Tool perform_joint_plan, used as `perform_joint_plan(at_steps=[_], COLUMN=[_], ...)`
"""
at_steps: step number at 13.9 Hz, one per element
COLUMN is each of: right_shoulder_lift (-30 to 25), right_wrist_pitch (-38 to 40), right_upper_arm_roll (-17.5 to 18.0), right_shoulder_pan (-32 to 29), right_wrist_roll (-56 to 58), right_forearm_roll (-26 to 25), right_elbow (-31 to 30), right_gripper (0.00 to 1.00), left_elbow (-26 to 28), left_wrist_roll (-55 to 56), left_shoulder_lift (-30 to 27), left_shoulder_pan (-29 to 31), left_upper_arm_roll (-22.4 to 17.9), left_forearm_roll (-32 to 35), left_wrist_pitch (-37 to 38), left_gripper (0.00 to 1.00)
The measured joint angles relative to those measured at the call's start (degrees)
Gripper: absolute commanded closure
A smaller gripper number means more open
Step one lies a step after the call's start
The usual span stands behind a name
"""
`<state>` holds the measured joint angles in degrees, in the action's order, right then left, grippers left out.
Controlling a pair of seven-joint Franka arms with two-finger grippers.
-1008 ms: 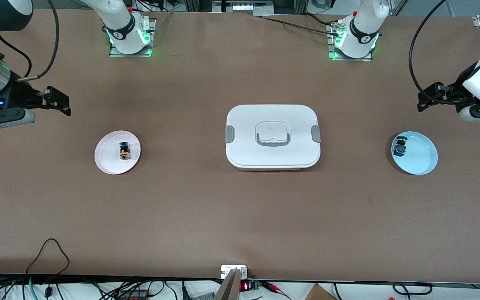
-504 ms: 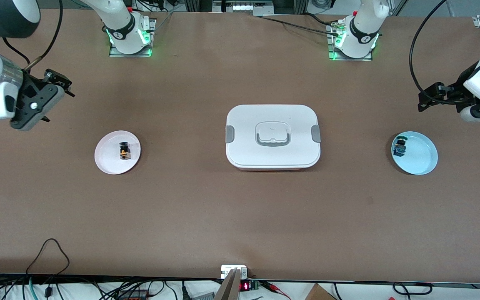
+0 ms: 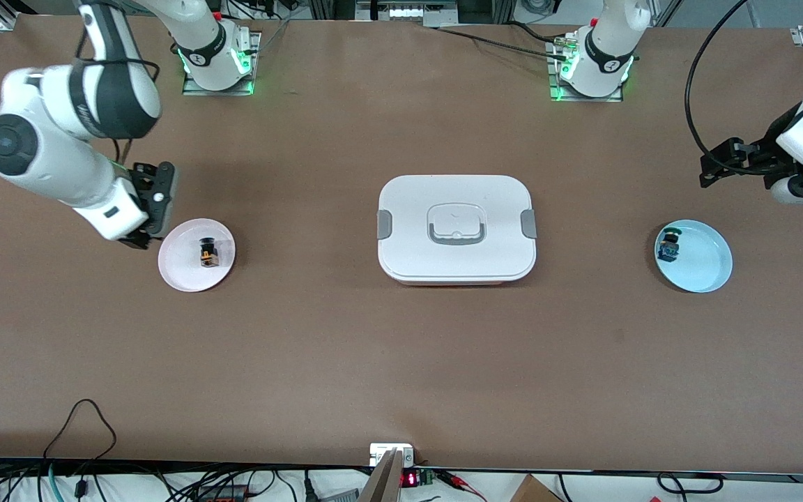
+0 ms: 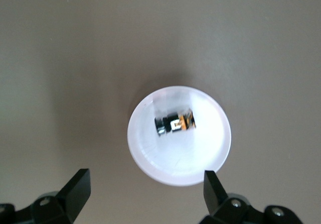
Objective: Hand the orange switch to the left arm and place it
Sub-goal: 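Lower the right gripper onto the orange switch on the white plate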
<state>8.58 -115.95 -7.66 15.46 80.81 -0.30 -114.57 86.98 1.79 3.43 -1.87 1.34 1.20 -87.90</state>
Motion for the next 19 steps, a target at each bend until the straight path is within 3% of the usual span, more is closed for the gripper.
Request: perform_joint_plan(at_steps=[9,14,19], right_shoulder_lift=[7.94,9.13,10.33], right_wrist_pitch=[-15.44,-25.93,-30.31], right_upper_arm_roll=[-0.12,-0.2,-0.33], right_shoulder_pan=[0.31,0.21,-0.02], right_wrist_roll=[17.07,18.44,19.25], right_forearm_roll=[0.26,0.45,0.45], right_elbow=[-3.91,-10.61,-12.92], right_gripper=[0.0,0.0,0.0], left_elbow=[0.0,0.0,0.0], left_wrist_roll=[0.0,0.0,0.0], left_shoulder_lift=[0.0,0.0,0.0], left_shoulder_pan=[0.0,0.0,-0.06], left_upper_arm_roll=[0.25,0.25,0.37], left_forearm_roll=[0.0,0.0,0.0], left_wrist_pitch=[0.08,0.08,0.21], left_gripper=[0.0,0.0,0.0])
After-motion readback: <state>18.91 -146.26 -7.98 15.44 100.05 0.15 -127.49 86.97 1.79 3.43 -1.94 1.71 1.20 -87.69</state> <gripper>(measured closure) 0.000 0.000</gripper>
